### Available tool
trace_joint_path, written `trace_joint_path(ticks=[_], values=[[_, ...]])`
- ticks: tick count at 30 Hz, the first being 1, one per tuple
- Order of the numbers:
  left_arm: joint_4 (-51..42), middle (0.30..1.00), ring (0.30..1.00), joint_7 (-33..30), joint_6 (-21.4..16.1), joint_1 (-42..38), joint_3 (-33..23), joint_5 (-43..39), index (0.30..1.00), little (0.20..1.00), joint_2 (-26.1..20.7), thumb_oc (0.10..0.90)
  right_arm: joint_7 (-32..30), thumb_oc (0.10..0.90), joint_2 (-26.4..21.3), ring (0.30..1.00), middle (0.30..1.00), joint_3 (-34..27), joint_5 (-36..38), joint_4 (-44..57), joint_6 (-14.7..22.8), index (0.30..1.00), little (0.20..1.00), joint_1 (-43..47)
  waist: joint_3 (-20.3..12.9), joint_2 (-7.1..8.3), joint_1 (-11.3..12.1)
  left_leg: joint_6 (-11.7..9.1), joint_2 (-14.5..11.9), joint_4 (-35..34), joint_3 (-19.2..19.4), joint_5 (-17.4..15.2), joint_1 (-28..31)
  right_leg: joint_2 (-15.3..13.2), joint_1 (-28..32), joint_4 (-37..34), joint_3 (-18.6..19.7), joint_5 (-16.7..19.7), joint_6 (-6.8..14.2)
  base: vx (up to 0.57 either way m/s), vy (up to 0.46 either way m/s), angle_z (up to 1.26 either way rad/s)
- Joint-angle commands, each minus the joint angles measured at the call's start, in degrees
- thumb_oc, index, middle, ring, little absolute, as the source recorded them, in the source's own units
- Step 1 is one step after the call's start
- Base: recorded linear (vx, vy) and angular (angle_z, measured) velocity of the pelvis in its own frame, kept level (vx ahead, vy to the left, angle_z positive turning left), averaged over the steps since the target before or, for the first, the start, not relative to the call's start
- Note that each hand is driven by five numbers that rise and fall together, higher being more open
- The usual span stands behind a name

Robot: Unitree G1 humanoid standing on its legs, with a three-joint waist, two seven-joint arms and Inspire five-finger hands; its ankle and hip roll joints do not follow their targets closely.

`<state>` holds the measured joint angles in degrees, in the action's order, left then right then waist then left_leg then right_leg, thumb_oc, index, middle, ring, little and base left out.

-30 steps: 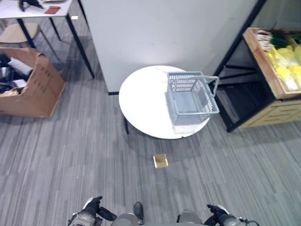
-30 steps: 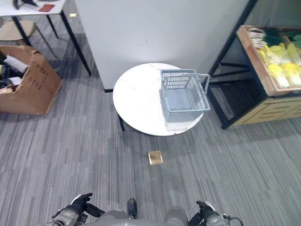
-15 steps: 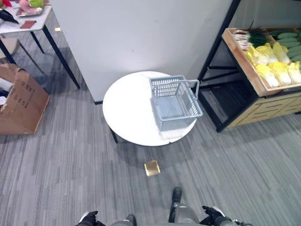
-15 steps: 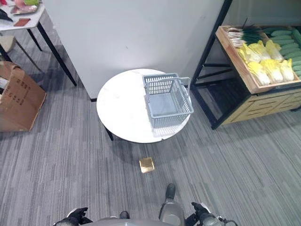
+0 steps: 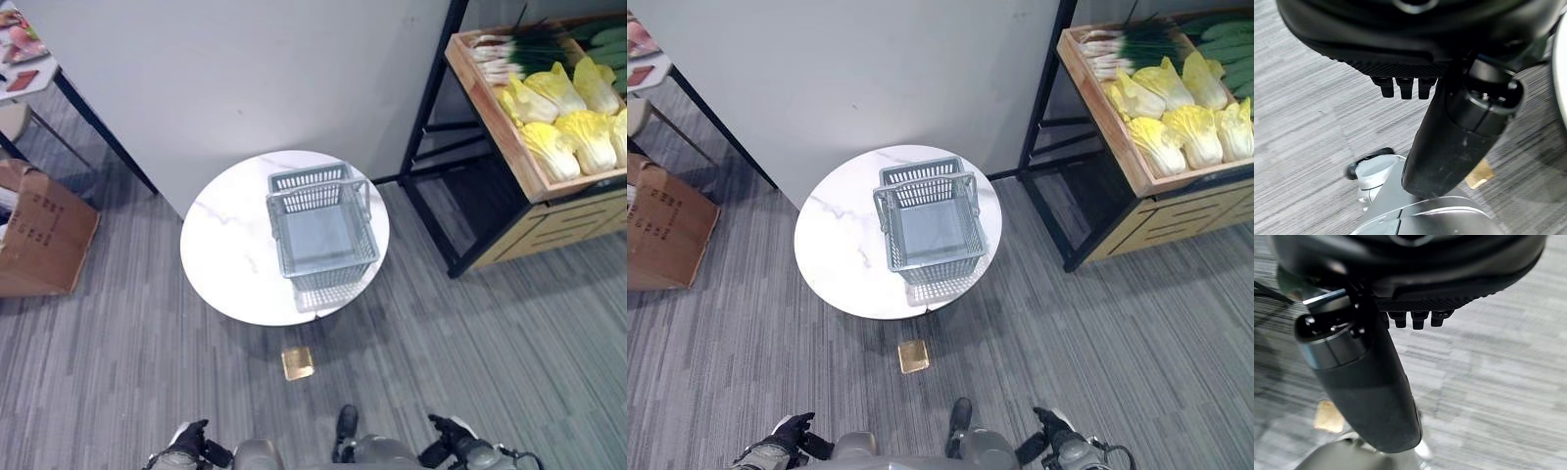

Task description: Get the vegetables into the basket

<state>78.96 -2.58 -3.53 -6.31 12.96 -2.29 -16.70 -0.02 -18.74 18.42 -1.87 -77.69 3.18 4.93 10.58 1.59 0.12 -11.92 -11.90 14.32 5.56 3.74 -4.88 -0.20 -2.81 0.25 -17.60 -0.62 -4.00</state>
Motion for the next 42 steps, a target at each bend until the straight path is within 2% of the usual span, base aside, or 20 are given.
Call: trace_joint_path(ticks=[1,2,3,6,8,12,15,18,27,31,34,37,39,42], values=[[-0.6,1.0,1.0,0.2,-1.3,-2.0,1.8,-1.0,1.0,1.0,2.5,0.9,-0.8,0.9,-1.1,1.0,1.0,-0.6,0.7,0.1,0.5,1.0,1.0,0.3,2.0,0.49,1.1,6.7,2.4,-9.1,4.4,0.3,-0.8,-7.3,-1.8,5.0,4.9,3.0,7.0,0.09,0.071,0.14],[-0.5,1.0,1.0,0.1,-1.4,-1.9,1.7,-1.1,1.0,1.0,2.6,0.9,-1.0,0.9,-1.1,1.0,1.0,-0.6,0.6,0.2,0.5,1.0,1.0,0.4,2.1,0.17,1.4,6.3,1.9,-10.9,4.2,1.9,-1.8,-7.1,-1.4,4.7,5.3,2.9,7.2,0.16,0.14,-0.11],[-0.2,1.0,1.0,0.0,-1.5,-1.5,1.4,-1.1,1.0,1.0,2.7,0.9,-1.0,0.9,-1.0,1.0,1.0,-0.4,0.5,0.5,0.7,1.0,1.0,0.4,2.2,-0.48,2.3,5.7,1.0,-14.1,3.8,4.9,-3.1,-6.8,-0.5,4.3,6.3,2.7,7.4,0.22,0.197,-0.27],[0.1,1.0,1.0,0.3,-1.5,-1.0,1.0,-1.0,1.0,1.0,2.6,0.9,-0.7,0.9,-0.9,1.0,1.0,-0.3,0.4,0.7,0.9,1.0,1.0,0.4,2.1,-0.78,3.0,5.7,1.1,-15.0,2.7,5.4,-3.0,-6.6,0.5,4.3,7.6,2.2,7.5,0.18,0.186,-0.51],[0.8,1.0,1.0,0.9,-1.5,-0.2,1.0,-0.3,1.0,1.0,2.8,0.9,-0.4,0.9,-0.3,1.0,1.0,-0.6,0.4,0.6,0.8,1.0,1.0,0.2,1.1,-0.88,3.1,6.6,2.3,-16.9,3.9,4.6,-1.0,-7.6,1.4,4.5,8.9,1.8,8.3,0.18,0.343,-0.68],[1.2,1.0,1.0,1.6,-1.5,-0.1,1.1,1.2,1.0,1.0,1.7,0.9,0.5,0.9,1.7,1.0,1.0,0.4,0.0,0.9,0.4,1.0,1.0,0.8,0.3,0.94,3.2,9.4,5.7,-16.4,6.3,1.2,1.3,-10.7,1.4,5.0,11.8,3.7,10.7,0.11,0.297,-0.26],[1.2,1.0,1.0,1.4,-1.4,-0.3,1.2,1.3,1.0,1.0,1.5,0.9,0.6,0.9,2.1,1.0,1.0,0.6,-0.1,1.1,0.4,1.0,1.0,0.9,0.4,1.22,3.2,9.8,6.2,-16.4,6.7,0.8,1.6,-11.1,1.1,5.1,12.2,4.3,11.1,0.03,0.164,-0.21],[0.8,1.0,1.0,1.2,-1.4,-0.7,1.3,1.9,1.0,1.0,0.3,0.9,0.8,0.9,3.0,1.0,1.0,1.4,-0.3,1.8,0.3,1.0,1.0,1.5,0.3,2.41,3.7,11.4,8.4,-16.6,7.6,-0.8,2.5,-12.7,0.6,5.2,12.8,7.2,12.4,0.05,0.21,-0.11],[1.2,1.0,1.0,1.3,-1.3,-0.2,0.7,2.7,1.0,1.0,-0.6,0.9,1.0,0.9,3.6,1.0,1.0,1.7,-0.6,1.7,0.0,1.0,1.0,1.2,-0.2,4.17,4.3,12.8,10.6,-17.0,8.0,-2.4,3.7,-14.1,0.8,5.1,13.4,11.1,13.6,0.04,0.102,0.01],[1.1,1.0,1.0,1.4,-1.2,0.0,0.5,2.7,1.0,1.0,-0.7,0.9,1.1,0.9,3.6,1.0,1.0,2.0,-0.9,1.9,-0.1,1.0,1.0,1.5,0.4,4.0,4.6,13.9,11.0,-17.2,8.1,-3.0,4.7,-13.6,-0.7,10.5,13.4,11.1,13.4,0.01,0.084,-0.11],[1.2,1.0,1.0,1.4,-1.2,-0.3,0.5,2.7,1.0,1.0,-0.7,0.9,1.1,0.9,3.8,1.0,1.0,2.4,-0.9,2.3,0.1,1.0,1.0,1.7,0.8,3.75,4.5,13.9,11.0,-17.2,7.9,-3.2,5.0,-12.9,-1.8,12.4,13.5,10.8,13.2,0.02,0.02,-0.05],[1.4,1.0,1.0,1.3,-1.3,-0.5,0.5,2.6,1.0,1.0,-0.8,0.9,1.2,0.9,3.9,1.0,1.0,3.0,-1.2,2.2,0.2,1.0,1.0,1.6,0.8,3.59,4.3,13.1,10.6,-17.4,7.5,-3.5,5.8,-12.3,-3.4,7.3,13.5,9.0,12.6,0.07,-0.069,0.05],[1.6,1.0,1.0,1.1,-1.3,-0.6,0.2,2.6,1.0,1.0,-0.7,0.9,1.0,0.9,3.9,1.0,1.0,3.1,-1.2,2.1,0.4,1.0,1.0,1.8,1.4,3.56,3.6,12.2,10.1,-16.9,6.2,-4.4,6.8,-12.0,-6.0,3.4,15.6,10.3,12.8,0.11,-0.146,0.13],[1.7,1.0,1.0,1.1,-1.3,-0.6,0.1,2.6,1.0,1.0,-0.7,0.9,1.0,0.9,3.8,1.0,1.0,3.1,-1.3,2.1,0.3,1.0,1.0,1.9,1.6,3.55,3.4,11.9,9.9,-16.6,5.7,-4.8,7.2,-11.9,-6.7,2.8,16.0,11.0,13.0,0.09,-0.125,0.23]])
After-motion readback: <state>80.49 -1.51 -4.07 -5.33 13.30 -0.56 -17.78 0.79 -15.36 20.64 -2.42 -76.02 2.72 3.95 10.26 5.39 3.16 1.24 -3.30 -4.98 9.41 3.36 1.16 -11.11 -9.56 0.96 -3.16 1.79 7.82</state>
